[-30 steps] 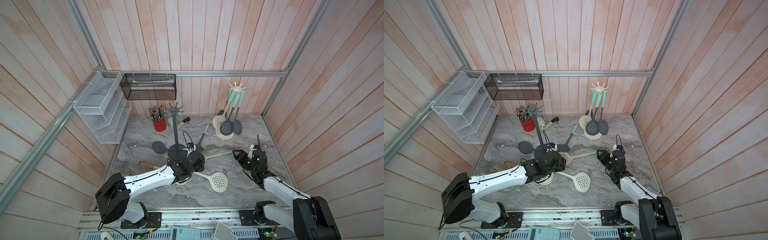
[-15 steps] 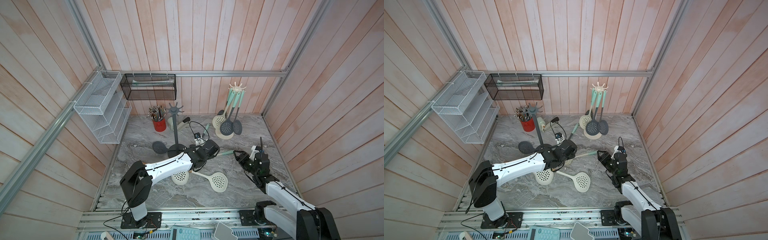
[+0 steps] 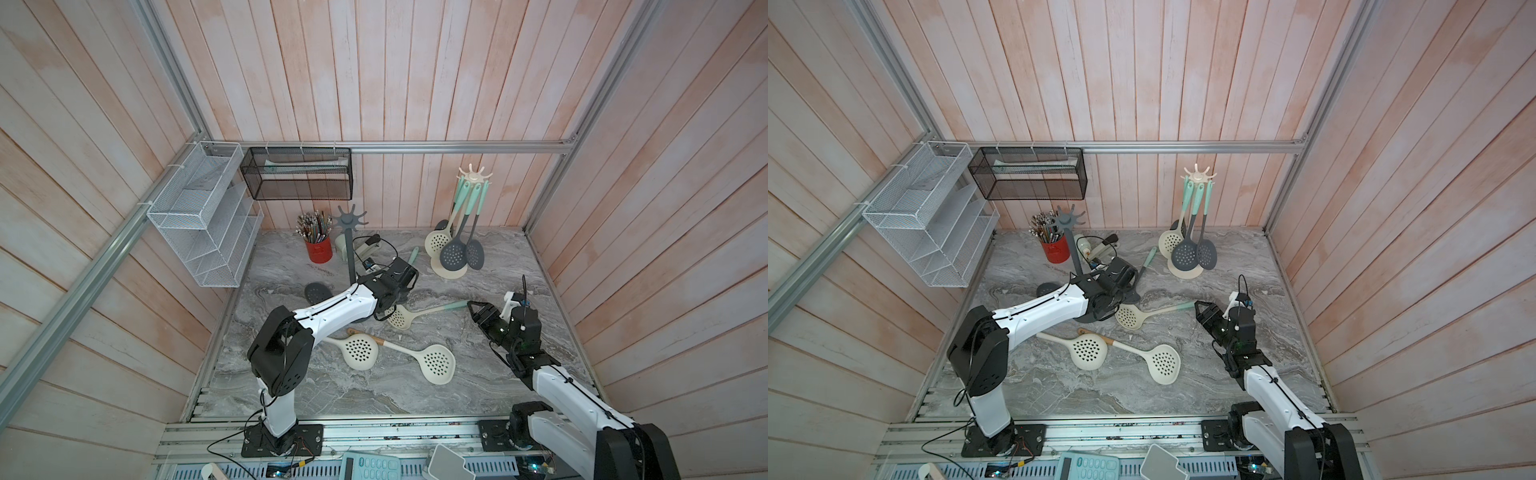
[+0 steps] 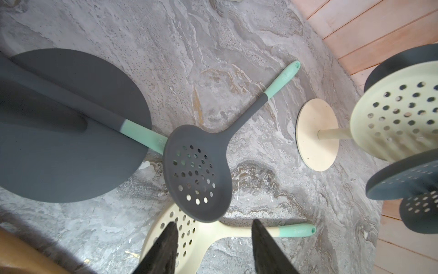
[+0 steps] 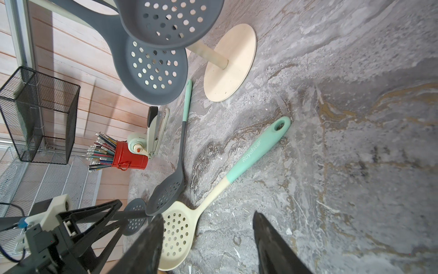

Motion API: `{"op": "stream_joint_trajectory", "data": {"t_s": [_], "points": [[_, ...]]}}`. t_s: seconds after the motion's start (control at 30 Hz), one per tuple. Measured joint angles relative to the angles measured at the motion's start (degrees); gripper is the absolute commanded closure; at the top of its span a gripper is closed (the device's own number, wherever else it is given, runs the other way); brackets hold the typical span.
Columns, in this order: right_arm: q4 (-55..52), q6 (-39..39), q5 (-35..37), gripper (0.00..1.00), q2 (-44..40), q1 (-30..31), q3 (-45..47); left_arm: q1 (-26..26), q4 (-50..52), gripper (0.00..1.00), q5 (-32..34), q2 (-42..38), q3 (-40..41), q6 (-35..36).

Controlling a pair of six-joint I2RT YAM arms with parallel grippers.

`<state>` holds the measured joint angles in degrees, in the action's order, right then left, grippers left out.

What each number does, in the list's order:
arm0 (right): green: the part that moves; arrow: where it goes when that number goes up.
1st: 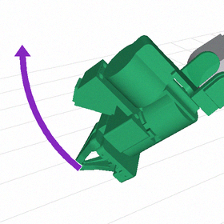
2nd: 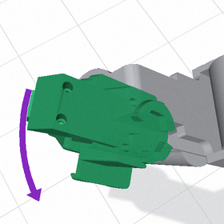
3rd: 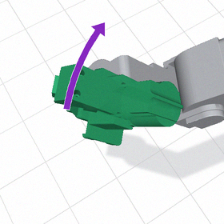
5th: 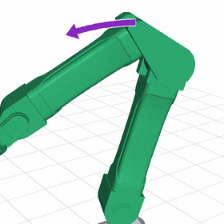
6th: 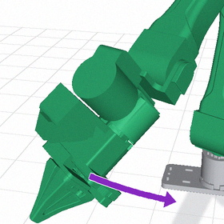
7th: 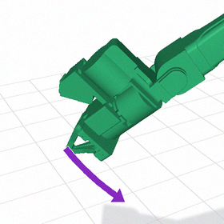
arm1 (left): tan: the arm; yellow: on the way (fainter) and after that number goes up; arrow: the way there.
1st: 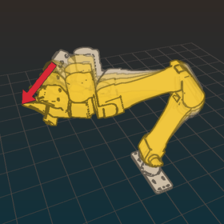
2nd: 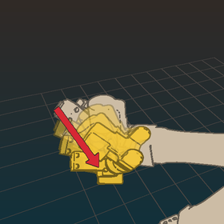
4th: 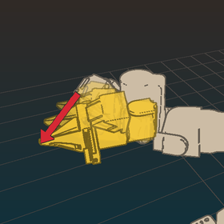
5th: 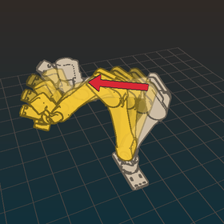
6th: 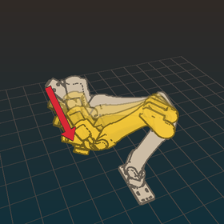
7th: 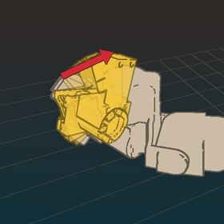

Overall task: Hang the skimmer on the kitchen utensil rack
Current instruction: Pick up the skimmer from the center of the board.

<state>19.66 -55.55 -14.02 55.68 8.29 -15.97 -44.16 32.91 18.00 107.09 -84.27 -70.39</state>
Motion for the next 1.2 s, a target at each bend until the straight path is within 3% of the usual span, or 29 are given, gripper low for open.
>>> {"op": "stream_joint_trajectory", "data": {"t_s": [0.37, 1.2], "points": [[-0.11, 0.02, 0.02, 0.39, -0.74, -0.39, 0.31, 1.42, 3.72, 0.55, -1.40, 5.95, -3.48, -2.82], [-1.20, 0.07, 0.50, 0.39, -2.82, -1.40, 0.98, 3.63, 0.94, 0.70, -2.86, 8.35, -3.02, -2.34]]}}
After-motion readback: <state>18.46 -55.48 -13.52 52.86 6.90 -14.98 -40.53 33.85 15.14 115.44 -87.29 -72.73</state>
